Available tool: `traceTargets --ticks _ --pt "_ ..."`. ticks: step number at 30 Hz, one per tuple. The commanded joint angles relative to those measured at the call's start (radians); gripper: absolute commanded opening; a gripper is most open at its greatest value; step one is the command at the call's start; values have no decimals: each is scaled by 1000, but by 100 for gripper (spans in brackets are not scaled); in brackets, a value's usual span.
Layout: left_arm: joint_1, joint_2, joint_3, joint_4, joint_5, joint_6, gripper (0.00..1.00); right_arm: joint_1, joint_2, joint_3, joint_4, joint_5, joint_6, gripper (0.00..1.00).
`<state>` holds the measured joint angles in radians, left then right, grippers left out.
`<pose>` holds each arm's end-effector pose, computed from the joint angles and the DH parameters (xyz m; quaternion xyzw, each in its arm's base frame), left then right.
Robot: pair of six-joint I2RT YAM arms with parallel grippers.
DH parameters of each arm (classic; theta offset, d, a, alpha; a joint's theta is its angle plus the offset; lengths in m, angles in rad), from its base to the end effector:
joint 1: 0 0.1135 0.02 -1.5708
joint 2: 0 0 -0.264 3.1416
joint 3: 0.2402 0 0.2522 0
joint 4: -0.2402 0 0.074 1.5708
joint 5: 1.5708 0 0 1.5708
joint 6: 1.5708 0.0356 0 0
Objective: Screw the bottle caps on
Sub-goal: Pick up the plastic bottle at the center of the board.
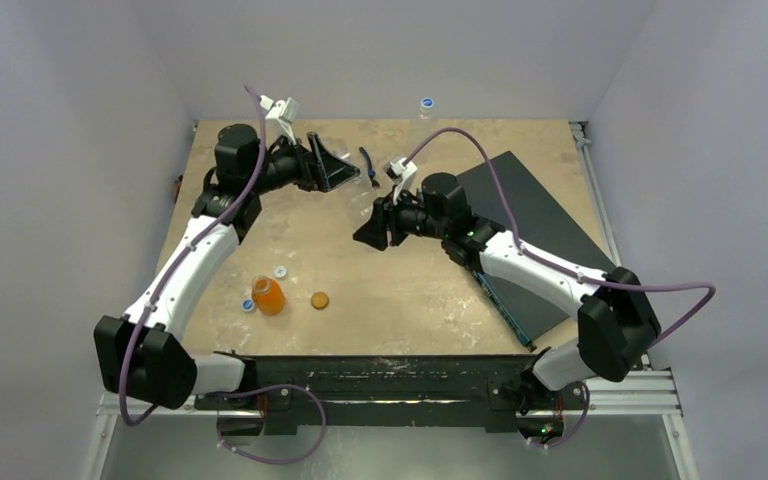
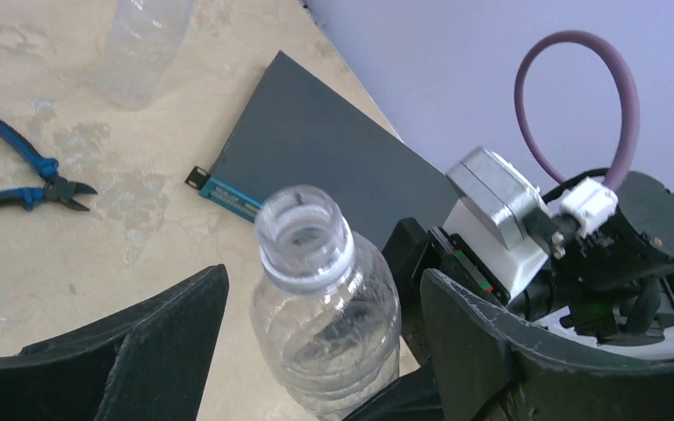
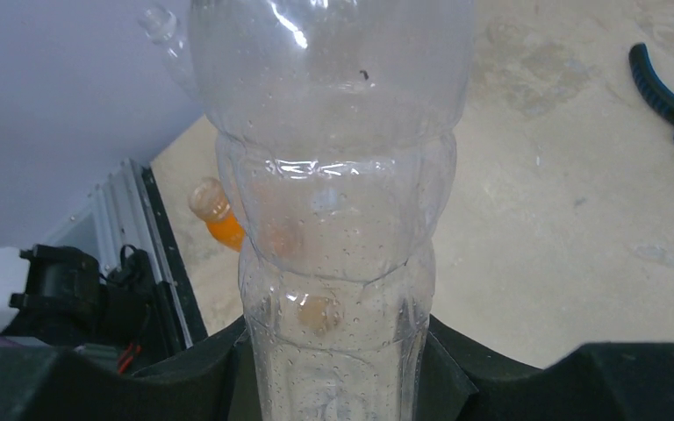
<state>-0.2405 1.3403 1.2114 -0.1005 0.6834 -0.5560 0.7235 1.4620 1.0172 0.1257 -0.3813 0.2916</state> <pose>0.2950 -0.0955 0.3754 0.0897 0.7616 -0.4691 0.4380 0.2460 0.2350 0.2911 -0.2789 0.7535 0.4138 0.4280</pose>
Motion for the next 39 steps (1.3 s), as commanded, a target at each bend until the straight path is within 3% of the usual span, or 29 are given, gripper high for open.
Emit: traceTargets --ticks 1,16,26,31,39 --pt "-19 -87 -84 237 -55 -35 80 -4 20 119 58 -74 89 44" --pt "-97 -196 -265 404 -258 -76 75 -5 80 200 133 -33 267 45" --pt "-112 -186 -296 440 -318 -108 67 8 93 209 145 25 258 46" --pt "-120 -130 -269 420 -272 -123 62 20 92 220 106 79 212 46" --pt "-133 -98 -216 289 -257 -68 69 24 83 234 44 146 151 46"
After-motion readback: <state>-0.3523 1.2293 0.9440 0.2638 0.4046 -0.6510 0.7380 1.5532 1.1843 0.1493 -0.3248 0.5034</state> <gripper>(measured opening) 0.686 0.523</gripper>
